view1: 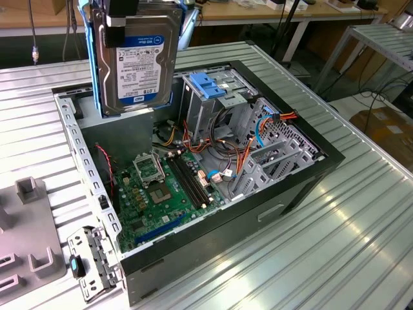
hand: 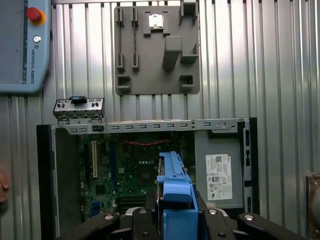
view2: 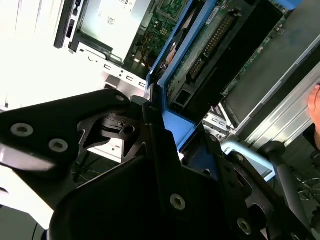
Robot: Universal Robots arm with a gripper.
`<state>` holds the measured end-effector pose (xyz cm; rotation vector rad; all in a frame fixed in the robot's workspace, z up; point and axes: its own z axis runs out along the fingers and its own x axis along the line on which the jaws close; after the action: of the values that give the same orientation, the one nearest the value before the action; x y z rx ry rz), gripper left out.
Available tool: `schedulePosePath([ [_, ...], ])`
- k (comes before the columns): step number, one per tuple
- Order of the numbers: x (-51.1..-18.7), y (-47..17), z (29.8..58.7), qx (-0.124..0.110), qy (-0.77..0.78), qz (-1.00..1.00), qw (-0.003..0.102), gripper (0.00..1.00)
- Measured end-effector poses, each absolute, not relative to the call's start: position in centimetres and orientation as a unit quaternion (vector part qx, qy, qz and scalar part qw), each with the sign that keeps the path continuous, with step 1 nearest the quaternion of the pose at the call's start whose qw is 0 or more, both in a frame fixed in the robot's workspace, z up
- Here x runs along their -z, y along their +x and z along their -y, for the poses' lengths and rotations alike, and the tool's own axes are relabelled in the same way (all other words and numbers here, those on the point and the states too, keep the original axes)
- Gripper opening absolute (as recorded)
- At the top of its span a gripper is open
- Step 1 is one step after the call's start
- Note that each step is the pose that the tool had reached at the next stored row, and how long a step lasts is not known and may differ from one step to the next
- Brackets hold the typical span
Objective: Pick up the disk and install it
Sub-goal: 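Insert the disk into the insertion slot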
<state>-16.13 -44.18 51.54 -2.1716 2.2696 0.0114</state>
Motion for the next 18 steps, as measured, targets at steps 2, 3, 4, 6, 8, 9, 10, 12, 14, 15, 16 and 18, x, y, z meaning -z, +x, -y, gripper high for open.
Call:
schedulePosePath([
  [2, -51.54, -16.13, 44.28, -0.004, -0.691, -0.723, 0.0, 0.37],
  [3, -51.53, -16.14, 44.34, -0.003, -0.691, -0.723, 0.0, 0.37],
  [4, -51.53, -16.14, 44.36, -0.003, -0.691, -0.723, 0.0, 0.37],
  [6, -51.52, -16.13, 44.43, -0.003, -0.691, -0.723, 0.0, 0.37],
  [8, -51.52, -16.11, 44.51, -0.003, -0.691, -0.723, 0.0, 0.37],
  [9, -51.52, -16.11, 44.53, -0.003, -0.691, -0.723, 0.0, 0.37],
  [10, -51.52, -16.09, 44.58, -0.003, -0.691, -0.723, 0.0, 0.37],
  [12, -51.52, -16.08, 44.69, -0.003, -0.691, -0.723, 0.0, 0.37],
  [14, -51.52, -16.08, 44.77, -0.003, -0.691, -0.723, 0.0, 0.37],
  [15, -51.52, -16.07, 44.83, -0.003, -0.691, -0.723, 0.0, 0.37],
  [16, -51.52, -16.06, 44.87, -0.003, -0.691, -0.723, 0.0, 0.37],
  [18, -51.52, -16.06, 45.04, -0.003, -0.691, -0.723, 0.0, 0.37],
])
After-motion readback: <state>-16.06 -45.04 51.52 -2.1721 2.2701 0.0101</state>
